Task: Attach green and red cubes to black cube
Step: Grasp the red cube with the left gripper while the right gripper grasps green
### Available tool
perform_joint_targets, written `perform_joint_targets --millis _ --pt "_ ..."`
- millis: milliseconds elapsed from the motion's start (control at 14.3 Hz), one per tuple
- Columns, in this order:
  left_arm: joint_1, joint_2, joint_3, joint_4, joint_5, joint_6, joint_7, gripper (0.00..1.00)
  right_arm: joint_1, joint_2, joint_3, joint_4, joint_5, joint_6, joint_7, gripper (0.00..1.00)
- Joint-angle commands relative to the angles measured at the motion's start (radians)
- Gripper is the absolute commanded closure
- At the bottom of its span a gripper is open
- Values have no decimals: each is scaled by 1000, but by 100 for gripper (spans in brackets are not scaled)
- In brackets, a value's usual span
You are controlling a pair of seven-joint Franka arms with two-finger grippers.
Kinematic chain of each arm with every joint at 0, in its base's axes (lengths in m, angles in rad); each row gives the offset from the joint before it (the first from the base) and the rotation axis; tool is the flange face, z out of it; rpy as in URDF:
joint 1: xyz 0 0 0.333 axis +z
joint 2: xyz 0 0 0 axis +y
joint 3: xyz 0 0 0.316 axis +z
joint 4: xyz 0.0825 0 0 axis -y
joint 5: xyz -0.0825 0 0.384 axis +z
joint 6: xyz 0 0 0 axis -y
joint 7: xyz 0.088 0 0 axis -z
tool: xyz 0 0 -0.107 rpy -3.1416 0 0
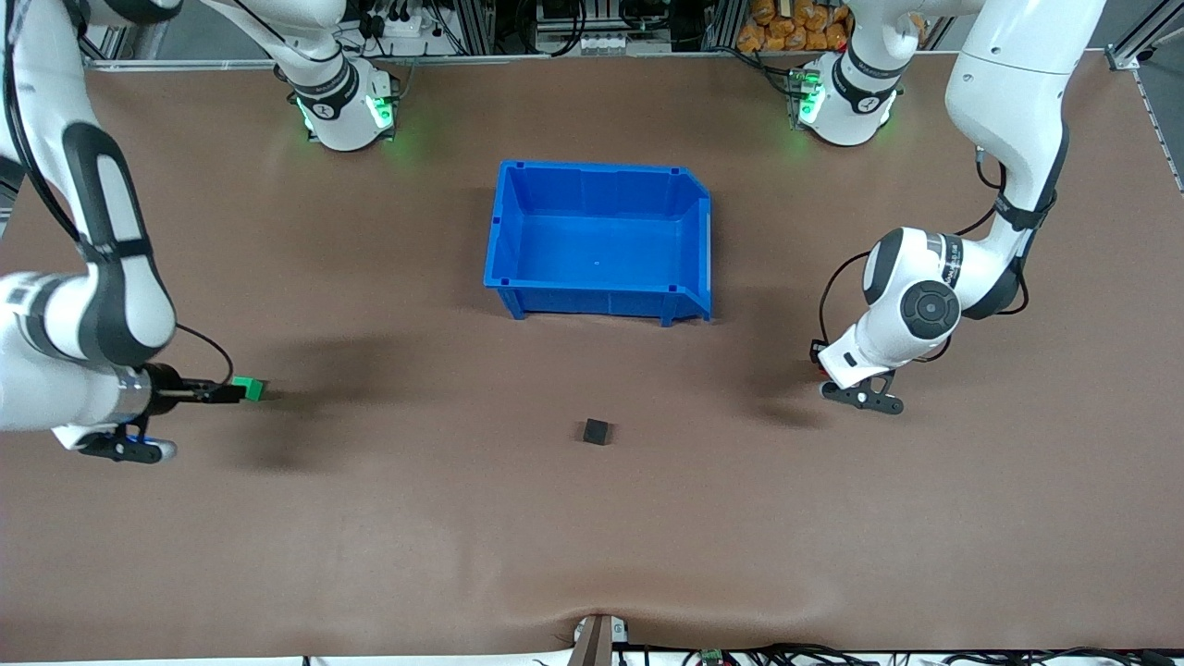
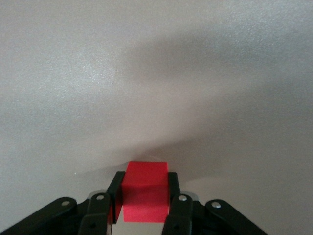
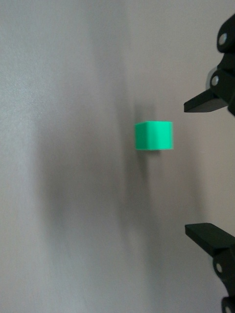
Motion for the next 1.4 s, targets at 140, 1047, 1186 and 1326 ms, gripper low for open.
perform_joint_targets --millis 140,1047,1186,1326 --pt "48 -9 1 59 2 -21 -45 100 -25 92 13 25 -22 23 -10 0" --pt "-230 188 -11 536 -153 -210 -981 100 -45 161 13 29 -48 24 13 100" --pt "-244 215 -8 568 -153 -204 -1146 100 -43 155 16 38 -45 17 129 100" --pt "-246 250 -8 588 -153 -174 -1271 100 -25 143 24 57 -45 9 190 100"
